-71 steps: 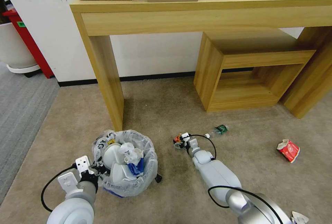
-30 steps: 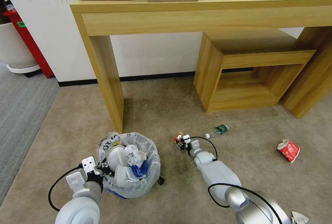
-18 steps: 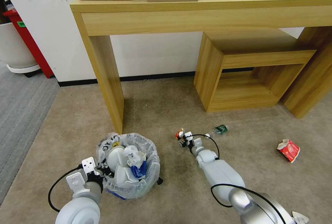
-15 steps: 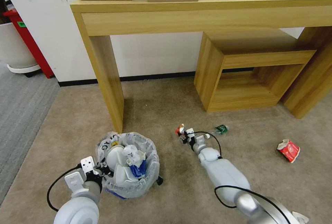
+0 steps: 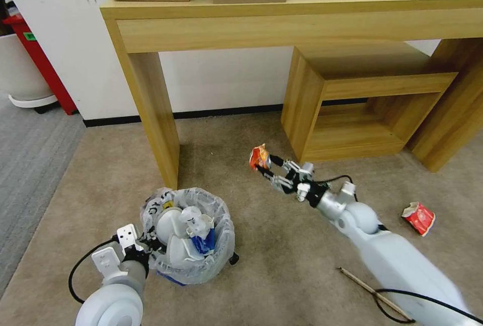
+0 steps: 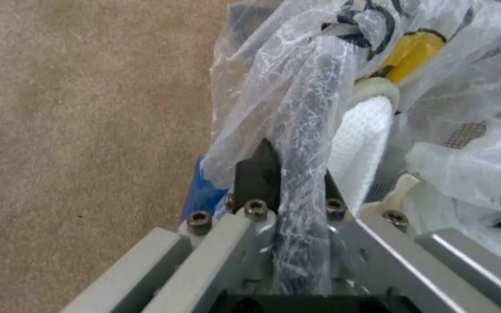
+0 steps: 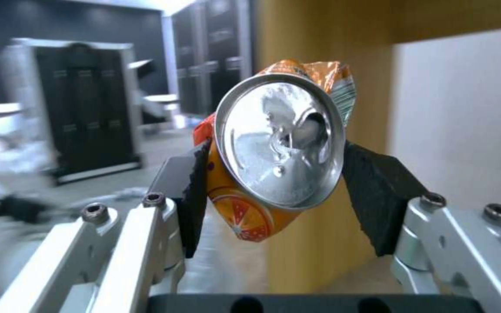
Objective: Pick up the trash bin and place the garbage on the floor into it.
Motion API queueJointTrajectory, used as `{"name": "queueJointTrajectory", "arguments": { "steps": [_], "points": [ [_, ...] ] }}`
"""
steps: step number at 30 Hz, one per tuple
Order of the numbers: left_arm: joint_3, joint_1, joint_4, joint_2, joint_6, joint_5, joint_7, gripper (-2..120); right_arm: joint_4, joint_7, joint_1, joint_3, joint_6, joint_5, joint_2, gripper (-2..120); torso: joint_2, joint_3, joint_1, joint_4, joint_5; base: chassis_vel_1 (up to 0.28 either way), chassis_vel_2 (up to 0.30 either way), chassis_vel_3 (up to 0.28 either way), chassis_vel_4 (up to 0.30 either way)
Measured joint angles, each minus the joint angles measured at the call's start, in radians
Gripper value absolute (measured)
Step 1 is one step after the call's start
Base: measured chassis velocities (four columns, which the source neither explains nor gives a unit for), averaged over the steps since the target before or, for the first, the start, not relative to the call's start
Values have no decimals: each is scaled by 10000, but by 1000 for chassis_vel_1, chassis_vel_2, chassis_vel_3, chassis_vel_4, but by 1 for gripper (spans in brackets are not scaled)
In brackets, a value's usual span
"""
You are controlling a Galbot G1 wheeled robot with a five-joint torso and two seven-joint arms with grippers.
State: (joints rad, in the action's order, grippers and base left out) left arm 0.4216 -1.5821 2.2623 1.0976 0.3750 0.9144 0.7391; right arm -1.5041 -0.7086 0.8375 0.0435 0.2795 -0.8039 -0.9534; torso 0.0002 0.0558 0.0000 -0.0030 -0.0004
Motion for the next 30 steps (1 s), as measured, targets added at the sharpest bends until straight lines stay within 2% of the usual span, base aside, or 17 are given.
{"name": "queueJointTrajectory", "arguments": {
  "steps": [1,3,4,7,9,14,17,24,28,30],
  "points": [
    [-41,1,-5,52,0,-43,-6,0,-781,-272,212,-160,-113,-283,504,50,0,1,0,4,9,0,0,0,0],
    [-59,0,-13,85,0,-82,-7,0,-1063,-359,270,-249,-152,-354,694,50,0,0,0,8,7,0,0,0,0],
    [-81,-1,-27,144,0,-140,-5,0,-1491,-475,306,-505,-255,-449,970,50,0,0,0,9,2,0,0,0,0],
    [-96,-17,-20,233,0,-206,-14,0,-1773,-477,110,-1143,-398,-511,1118,50,0,1,0,7,6,0,0,0,0],
    [-99,-66,22,294,0,-261,-20,0,-1852,-422,-254,-1944,-491,-415,1131,50,0,2,0,9,5,0,0,0,0],
    [-90,-156,51,373,6,-363,-26,0,-1845,-242,-711,-2740,-577,-190,1057,50,0,2,0,8,2,0,0,0,0],
    [-57,-368,169,593,23,-605,-81,0,-1521,108,-1363,-3854,-640,97,810,50,0,2,0,11,3,0,0,0,0],
    [-44,-739,246,1018,35,-1127,-254,0,-1132,279,-1438,-4614,-640,730,590,50,-1,2,0,9,4,0,0,0,0],
    [-42,-815,278,1095,43,-1212,-279,0,-1132,193,-1439,-4705,-615,869,599,51,-1,2,0,9,3,0,0,0,0],
    [-33,-895,292,1149,46,-1279,-304,0,-1139,120,-1438,-4700,-602,914,608,61,-1,2,0,9,3,0,0,0,0]
  ]
}}
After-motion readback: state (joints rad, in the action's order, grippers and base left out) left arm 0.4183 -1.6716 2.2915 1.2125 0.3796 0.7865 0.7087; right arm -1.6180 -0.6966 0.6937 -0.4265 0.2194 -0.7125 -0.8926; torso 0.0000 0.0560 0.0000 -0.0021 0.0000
